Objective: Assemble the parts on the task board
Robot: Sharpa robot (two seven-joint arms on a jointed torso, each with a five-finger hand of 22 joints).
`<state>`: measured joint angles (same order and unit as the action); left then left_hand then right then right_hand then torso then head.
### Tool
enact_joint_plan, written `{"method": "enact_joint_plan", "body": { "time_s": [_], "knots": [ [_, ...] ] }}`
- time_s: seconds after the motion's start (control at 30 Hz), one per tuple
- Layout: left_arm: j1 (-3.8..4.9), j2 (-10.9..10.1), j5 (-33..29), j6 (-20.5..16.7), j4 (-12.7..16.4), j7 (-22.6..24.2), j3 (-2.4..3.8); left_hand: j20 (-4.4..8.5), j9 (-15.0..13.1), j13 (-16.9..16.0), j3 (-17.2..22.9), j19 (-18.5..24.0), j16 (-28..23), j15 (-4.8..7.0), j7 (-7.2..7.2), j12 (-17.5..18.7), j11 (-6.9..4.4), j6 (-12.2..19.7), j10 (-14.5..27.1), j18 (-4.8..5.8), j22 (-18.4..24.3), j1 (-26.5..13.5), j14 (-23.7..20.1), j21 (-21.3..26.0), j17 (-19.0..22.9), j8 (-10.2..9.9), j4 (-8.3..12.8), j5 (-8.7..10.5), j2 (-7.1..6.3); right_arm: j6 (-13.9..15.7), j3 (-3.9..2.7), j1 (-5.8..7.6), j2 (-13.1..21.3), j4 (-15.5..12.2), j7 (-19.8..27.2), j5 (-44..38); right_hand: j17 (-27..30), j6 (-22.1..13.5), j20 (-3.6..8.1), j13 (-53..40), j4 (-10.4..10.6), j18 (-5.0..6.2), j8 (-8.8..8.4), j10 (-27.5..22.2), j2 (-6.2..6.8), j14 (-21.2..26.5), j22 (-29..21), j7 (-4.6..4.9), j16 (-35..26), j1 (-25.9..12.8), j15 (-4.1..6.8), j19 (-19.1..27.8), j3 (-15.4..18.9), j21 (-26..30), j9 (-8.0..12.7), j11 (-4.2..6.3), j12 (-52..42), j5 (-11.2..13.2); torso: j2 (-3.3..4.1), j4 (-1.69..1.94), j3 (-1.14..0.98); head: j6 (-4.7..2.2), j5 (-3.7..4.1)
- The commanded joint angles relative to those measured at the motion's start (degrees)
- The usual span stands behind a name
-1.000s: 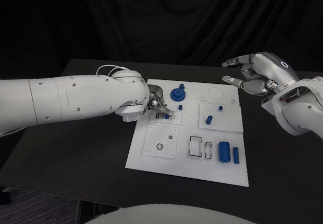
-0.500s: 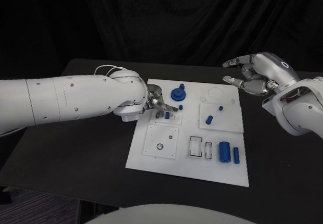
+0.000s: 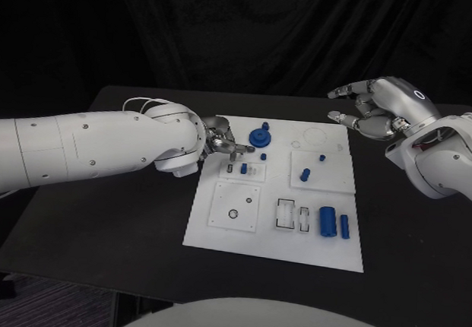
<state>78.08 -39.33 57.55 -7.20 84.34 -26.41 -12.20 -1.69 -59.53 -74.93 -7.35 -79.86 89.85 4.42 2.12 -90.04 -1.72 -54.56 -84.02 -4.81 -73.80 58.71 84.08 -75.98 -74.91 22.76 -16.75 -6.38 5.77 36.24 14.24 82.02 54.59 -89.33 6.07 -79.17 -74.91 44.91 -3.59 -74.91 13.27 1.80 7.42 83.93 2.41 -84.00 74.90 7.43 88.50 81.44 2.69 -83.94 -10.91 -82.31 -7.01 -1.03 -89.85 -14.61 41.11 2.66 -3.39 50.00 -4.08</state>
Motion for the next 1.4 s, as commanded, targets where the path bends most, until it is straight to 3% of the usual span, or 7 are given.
{"method": "enact_joint_plan", "body": {
  "time_s": [0.03, 0.3, 0.47, 0.6, 0.8, 1.03, 1.4],
  "knots": [
    [0.43, -1.0, 1.0, -7.2, 1.1, 6.0, 0.05, 0.12, -0.9, -15.1, -0.5, -0.6, 0.1, 0.52, -0.32, 0.0, -0.42, 0.4, -6.0, 0.32, -0.8, 2.5, 5.9, -0.5, -15.1, 0.9, 0.1, -2.74, 0.59, 0.2, -0.06, 0.05, 0.2, -0.1, -1.0, -0.1, -12.8, 0.4, -0.26, -15.1, -0.3, 0.21, -0.22, 6.1, 0.04, -5.4, 12.4, -0.11, -0.3, 0.1, -0.32, -2.4, 0.0, 0.2, 0.1, -0.51, -0.2, -0.3, 0.01, -0.05, 0.00, 0.00, -0.13],
    [2.82, -3.6, 1.2, -6.2, 1.1, 7.1, 0.05, 0.57, -1.9, -15.1, -0.3, -1.7, 0.1, 0.93, -0.73, 0.0, -0.85, 1.7, -6.0, 0.71, -2.5, 9.9, 5.9, -1.7, -15.1, 2.0, 0.2, -9.63, 1.11, 0.1, -0.06, 0.05, 0.2, 0.1, -1.2, -0.1, -12.8, 0.5, -0.27, -15.1, -0.3, 0.21, -0.23, 6.1, 0.02, -5.4, 12.4, -0.10, -0.3, 0.0, -0.32, -2.4, 0.1, 0.2, 0.1, -0.51, -0.2, -0.3, -0.05, -0.04, -0.01, 0.00, -0.48],
    [3.84, -3.4, 1.4, -2.4, -2.0, 7.9, 0.05, 0.56, -1.7, -15.1, -0.2, -1.8, 0.1, 0.89, -0.60, 0.0, -0.78, 2.5, -6.0, 0.80, -2.9, 11.5, 5.9, -1.9, -15.1, 1.7, 0.2, -10.31, 0.83, 0.0, -0.06, 0.05, 0.0, 0.3, -1.3, -0.1, -12.8, 0.5, -0.27, -15.1, -0.2, 0.21, -0.23, 6.1, -0.02, -5.4, 12.4, -0.11, -0.3, 0.0, -0.33, -2.4, 0.0, 0.2, 0.1, -0.51, -0.2, -0.4, -0.10, 0.01, -0.05, 0.00, -0.68],
    [4.12, -2.4, 1.4, -1.2, -4.9, 8.9, 0.05, 0.53, -1.5, -15.1, -0.1, -2.0, 0.1, 0.83, -0.53, 0.0, -0.71, 2.6, -6.0, 0.88, -3.2, 11.9, 5.9, -2.1, -15.1, 1.5, 0.2, -10.05, 0.78, -0.1, -0.06, 0.05, -0.1, 0.4, -1.2, -0.1, -12.9, 0.5, -0.27, -15.1, -0.3, 0.21, -0.24, 6.1, -0.08, -5.5, 12.4, -0.11, -0.3, 0.1, -0.33, -2.4, -0.1, 0.2, 0.1, -0.50, -0.2, -0.5, -0.10, 0.05, 0.00, 0.00, -0.67],
    [4.29, -0.4, 1.4, 0.7, -9.0, 9.9, 0.05, 0.31, -1.0, -15.1, 0.7, -2.4, 0.1, 0.60, -0.26, 0.0, -0.46, 2.5, -6.0, 1.07, -4.1, 12.5, 5.9, -2.7, -15.1, 1.2, 0.0, -3.02, 1.15, -0.2, -0.06, 0.04, -0.2, 0.4, -1.2, -0.1, -12.8, 0.6, -0.28, -15.1, -0.6, 0.21, -0.31, 6.1, -0.17, -5.5, 12.4, -0.12, -0.3, 0.3, -0.32, -2.4, -0.3, 0.2, 0.3, -0.49, -0.2, -1.3, -0.11, 0.04, -0.05, 0.00, -0.97],
    [4.31, 2.2, 1.4, 6.7, -12.5, 7.8, 0.05, 0.16, -1.1, -15.1, 0.1, -2.1, 0.1, 0.42, -0.05, 0.0, -0.27, 2.5, -6.0, 0.97, -3.9, 11.3, 5.9, -2.3, -15.1, 1.4, 0.1, -3.41, 0.54, -0.6, -0.06, 0.03, -0.4, 0.6, -1.1, -0.1, -12.8, 0.7, -0.29, -15.1, -0.8, 0.21, -0.43, 6.1, -0.24, -5.4, 12.4, -0.06, -0.3, 0.4, -0.34, -2.4, -0.7, 0.2, 0.4, -0.53, -0.2, -2.7, 0.08, -0.08, 0.12, 0.00, -1.95],
    [4.14, 4.8, 1.4, 11.8, -15.8, 5.9, 0.05, -0.11, -0.8, -15.1, -1.0, -1.9, 0.1, 0.14, 0.27, 0.0, 0.04, 2.7, -6.0, 0.92, -3.9, 9.6, 5.9, -2.0, -15.1, 0.9, 0.0, -2.24, 0.16, 0.0, -0.06, 0.02, -0.4, 0.2, -0.2, -0.1, -12.9, 1.0, -0.30, -15.1, -1.0, 0.19, -0.43, 6.1, -0.27, -5.5, 12.5, -0.03, -0.3, 0.5, -0.36, -2.5, -1.1, 0.1, 0.6, -0.54, -0.2, -3.8, 0.07, -0.05, 0.00, 0.00, -1.75]
  ]
}}
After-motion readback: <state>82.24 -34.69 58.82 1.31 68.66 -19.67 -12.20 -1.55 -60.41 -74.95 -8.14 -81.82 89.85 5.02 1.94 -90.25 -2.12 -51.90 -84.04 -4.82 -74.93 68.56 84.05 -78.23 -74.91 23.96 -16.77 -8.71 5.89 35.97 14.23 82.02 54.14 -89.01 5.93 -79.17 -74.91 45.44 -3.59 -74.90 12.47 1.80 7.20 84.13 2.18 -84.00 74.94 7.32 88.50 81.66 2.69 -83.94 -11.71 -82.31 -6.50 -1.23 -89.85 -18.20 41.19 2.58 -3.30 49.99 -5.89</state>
